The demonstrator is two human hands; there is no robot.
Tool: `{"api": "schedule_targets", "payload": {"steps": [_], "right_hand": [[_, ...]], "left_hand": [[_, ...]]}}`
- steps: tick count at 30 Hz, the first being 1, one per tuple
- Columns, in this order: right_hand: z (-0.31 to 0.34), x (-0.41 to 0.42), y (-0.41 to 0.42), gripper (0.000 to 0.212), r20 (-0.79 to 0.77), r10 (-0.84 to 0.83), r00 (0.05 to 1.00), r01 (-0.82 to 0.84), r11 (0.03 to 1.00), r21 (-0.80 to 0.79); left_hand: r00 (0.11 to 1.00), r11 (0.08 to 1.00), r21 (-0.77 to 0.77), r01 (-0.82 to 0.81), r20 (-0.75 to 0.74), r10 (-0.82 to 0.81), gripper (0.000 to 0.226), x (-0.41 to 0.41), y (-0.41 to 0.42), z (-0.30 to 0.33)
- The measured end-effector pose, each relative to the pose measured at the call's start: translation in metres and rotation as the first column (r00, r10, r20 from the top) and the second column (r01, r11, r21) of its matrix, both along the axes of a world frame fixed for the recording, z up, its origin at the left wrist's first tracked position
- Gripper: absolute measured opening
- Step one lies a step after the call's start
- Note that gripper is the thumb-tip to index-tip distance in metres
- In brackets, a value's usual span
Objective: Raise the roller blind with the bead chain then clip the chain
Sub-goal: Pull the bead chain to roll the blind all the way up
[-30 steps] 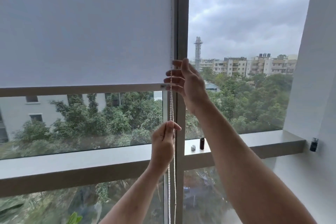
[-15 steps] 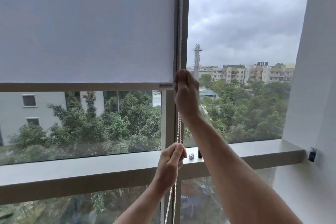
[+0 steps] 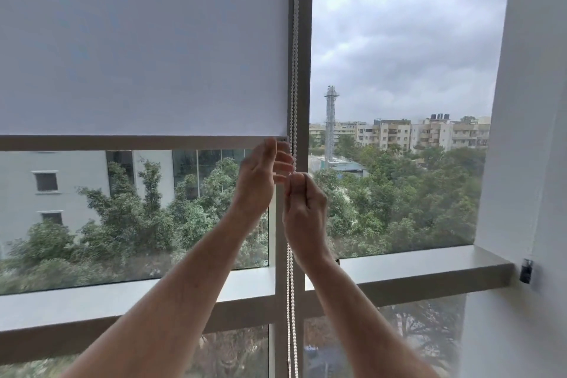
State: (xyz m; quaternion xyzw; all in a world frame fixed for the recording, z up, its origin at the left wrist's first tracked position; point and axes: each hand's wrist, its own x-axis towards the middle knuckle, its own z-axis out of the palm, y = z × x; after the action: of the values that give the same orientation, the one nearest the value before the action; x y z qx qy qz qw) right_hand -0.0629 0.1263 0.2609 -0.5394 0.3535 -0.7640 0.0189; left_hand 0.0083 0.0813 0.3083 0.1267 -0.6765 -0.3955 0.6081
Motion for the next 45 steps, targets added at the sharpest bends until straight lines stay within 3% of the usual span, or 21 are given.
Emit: {"api": "schedule_targets", "payload": {"steps": [7,11,14,17,22,26,30,33,35,40,45], "right_hand": [[-0.042,0.005,-0.003,0.036,0.033,0.059,0.998,-0.062,0.993,0.102],[-0.048,-0.004,0.005,0.036,0.012,0.106,0.994,-0.107,0.983,0.151],[-0.047,-0.018,0.013,0.035,0.08,0.294,0.953,-0.304,0.93,0.205],[-0.043,-0.03,0.017,0.049,0.124,0.411,0.903,-0.429,0.859,0.281],[-0.015,-0.046,0.006,0.064,0.088,0.29,0.953,-0.298,0.846,0.442],[0.029,-0.046,0.001,0.066,0.124,0.233,0.965,-0.262,0.903,0.34],[0.091,-0.033,0.005,0.044,0.19,0.361,0.913,-0.398,0.889,0.227],[0.139,-0.016,0.013,0.046,0.239,0.483,0.842,-0.524,0.838,0.152],[0.16,-0.007,0.016,0.044,0.249,0.464,0.85,-0.507,0.849,0.15],[0.16,0.015,0.015,0.044,0.242,0.325,0.914,-0.347,0.937,0.05],[0.127,0.013,0.013,0.046,0.172,0.29,0.942,-0.289,0.957,-0.03]], "left_hand": [[0.971,0.967,0.104,0.233,-0.086,-0.225,0.036,-0.015,0.031,0.076],[0.971,0.986,0.066,0.152,-0.196,-0.137,0.041,-0.026,0.04,0.066],[0.953,0.991,0.03,0.133,-0.277,-0.12,0.043,-0.028,0.044,0.054],[0.958,0.997,0.007,0.074,-0.279,-0.069,0.04,-0.03,0.046,0.038],[0.982,0.997,-0.028,-0.077,-0.174,0.071,0.039,-0.03,0.043,-0.001],[0.981,0.999,-0.025,-0.028,-0.192,0.023,0.041,-0.027,0.041,-0.024],[0.986,1.0,-0.001,-0.032,-0.166,0.031,0.041,-0.026,0.042,-0.038],[0.983,1.0,0.0,-0.017,-0.184,0.016,0.044,-0.025,0.041,-0.049],[0.983,1.0,-0.011,-0.01,-0.183,0.008,0.043,-0.024,0.042,-0.053],[0.984,1.0,-0.008,-0.013,-0.175,0.012,0.042,-0.023,0.047,-0.061],[0.987,0.994,0.028,0.107,-0.126,-0.102,0.037,-0.016,0.037,-0.079]]}}
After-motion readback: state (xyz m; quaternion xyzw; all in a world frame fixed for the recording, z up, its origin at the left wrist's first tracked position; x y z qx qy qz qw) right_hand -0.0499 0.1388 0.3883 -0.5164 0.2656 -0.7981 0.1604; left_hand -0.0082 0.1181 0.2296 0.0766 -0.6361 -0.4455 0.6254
